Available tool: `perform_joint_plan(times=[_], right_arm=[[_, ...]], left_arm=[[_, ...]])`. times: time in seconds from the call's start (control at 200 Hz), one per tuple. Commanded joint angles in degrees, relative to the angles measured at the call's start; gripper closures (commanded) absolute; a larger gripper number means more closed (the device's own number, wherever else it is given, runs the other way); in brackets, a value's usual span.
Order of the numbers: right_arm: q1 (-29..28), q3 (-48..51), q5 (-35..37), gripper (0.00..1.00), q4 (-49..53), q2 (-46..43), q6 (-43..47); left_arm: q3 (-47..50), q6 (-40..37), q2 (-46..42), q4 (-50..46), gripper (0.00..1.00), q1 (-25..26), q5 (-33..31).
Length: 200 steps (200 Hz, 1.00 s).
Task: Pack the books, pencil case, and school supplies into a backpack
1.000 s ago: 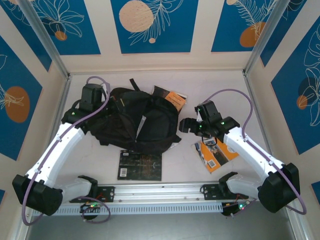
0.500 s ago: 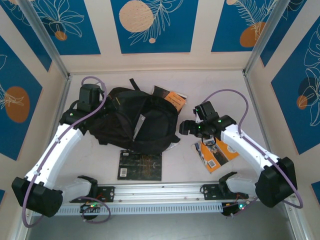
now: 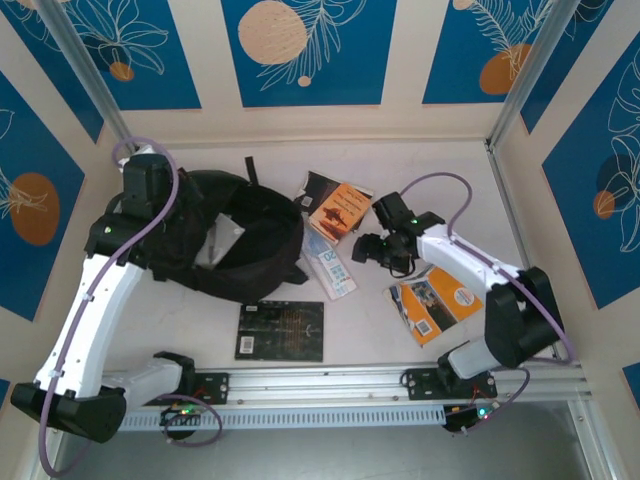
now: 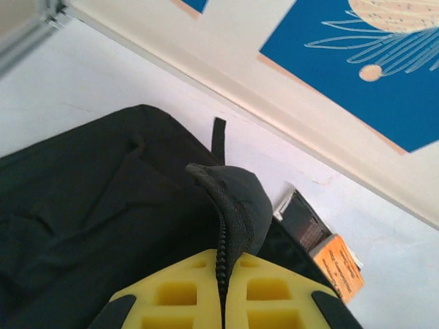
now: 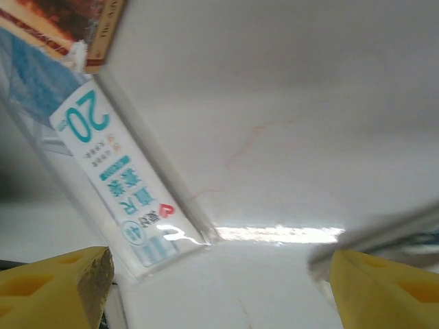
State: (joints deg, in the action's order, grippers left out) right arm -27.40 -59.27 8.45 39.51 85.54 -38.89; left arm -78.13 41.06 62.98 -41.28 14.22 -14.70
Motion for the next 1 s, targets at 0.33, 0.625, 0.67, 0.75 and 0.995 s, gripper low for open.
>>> perform_joint_plan(times=[0.33, 0.625, 0.67, 0.75, 0.995], right_arm=[[0.5, -9.0, -18.6, 0.15, -6.1, 17.9, 8.3], [0.0, -12.1, -30.5, 0.15, -6.4, 25.7, 8.2], [-0.3, -11.7, -32.9, 0.16, -7.7, 25.7, 7.8], [-0.7, -10.7, -37.2, 0.17, -10.6, 25.1, 6.4], [-0.7, -8.8, -49.5, 0.21, -21.5, 25.1, -1.2]], left_arm=[[19.4, 6.8, 3.0, 18.5, 1.0, -0.3, 25.2], [22.8, 6.1, 5.3, 22.1, 1.0, 0.4, 31.5], [22.6, 6.3, 5.8, 22.5, 1.0, 0.5, 32.4], [22.2, 6.4, 6.2, 23.0, 1.0, 0.7, 33.4], [21.5, 6.2, 6.5, 22.3, 1.0, 0.7, 33.7]])
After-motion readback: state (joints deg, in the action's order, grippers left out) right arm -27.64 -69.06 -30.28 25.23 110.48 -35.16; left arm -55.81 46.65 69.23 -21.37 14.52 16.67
